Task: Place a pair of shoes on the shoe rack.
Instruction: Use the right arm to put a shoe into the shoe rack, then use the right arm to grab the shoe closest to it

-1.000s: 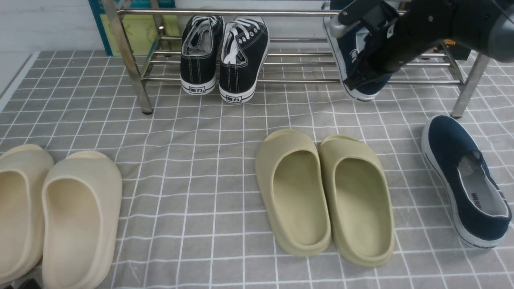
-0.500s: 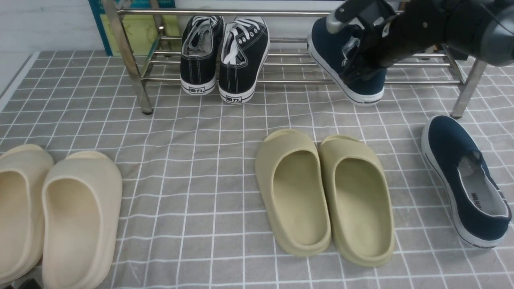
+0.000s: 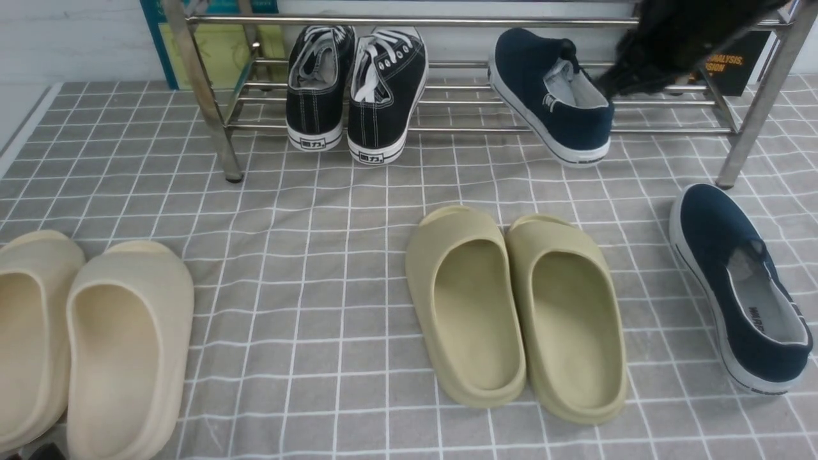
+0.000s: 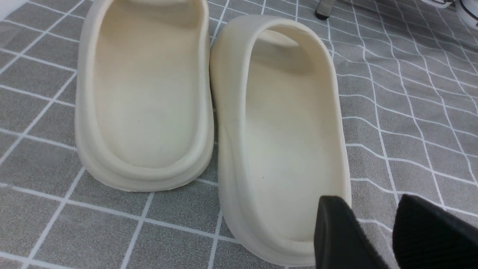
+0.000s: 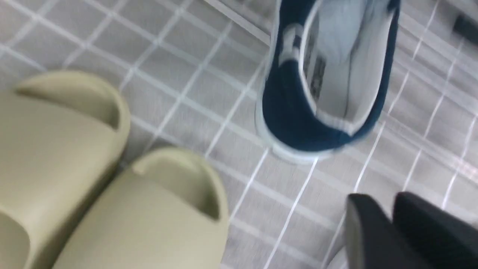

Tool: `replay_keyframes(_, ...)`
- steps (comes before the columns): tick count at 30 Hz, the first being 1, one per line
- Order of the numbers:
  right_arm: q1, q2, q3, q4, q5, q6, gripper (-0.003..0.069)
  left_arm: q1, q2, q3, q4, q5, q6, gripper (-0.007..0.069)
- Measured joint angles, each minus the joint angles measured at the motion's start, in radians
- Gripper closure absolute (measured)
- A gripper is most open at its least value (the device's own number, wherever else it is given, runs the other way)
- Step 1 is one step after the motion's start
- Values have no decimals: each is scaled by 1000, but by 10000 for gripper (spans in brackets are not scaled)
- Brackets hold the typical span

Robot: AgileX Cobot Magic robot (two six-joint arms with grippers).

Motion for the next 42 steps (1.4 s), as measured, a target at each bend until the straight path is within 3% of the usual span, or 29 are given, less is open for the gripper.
replay_keyframes(2,-24,31,25,31,10,22,643,0,0,0,0,0,0,386)
replay_keyframes(3,-31,49,35,44,6,22,658,0,0,0,0,0,0,386)
replay_keyframes(10,-27,162,46,100,-182,23,662,0,0,0,0,0,0,386)
replay_keyframes(17,-9,171,49,193,-234,26,661,0,0,0,0,0,0,386)
replay_keyframes(25,-5,149,49,210,-233,33,647,0,0,0,0,0,0,386)
replay_keyframes(27,-6,129,49,210,-209,37,622,0,0,0,0,0,0,386)
replay_keyframes(37,-6,-98,48,116,55,40,211,0,0,0,0,0,0,386)
replay_keyframes(42,-6,-176,45,71,247,55,130,0,0,0,0,0,0,386)
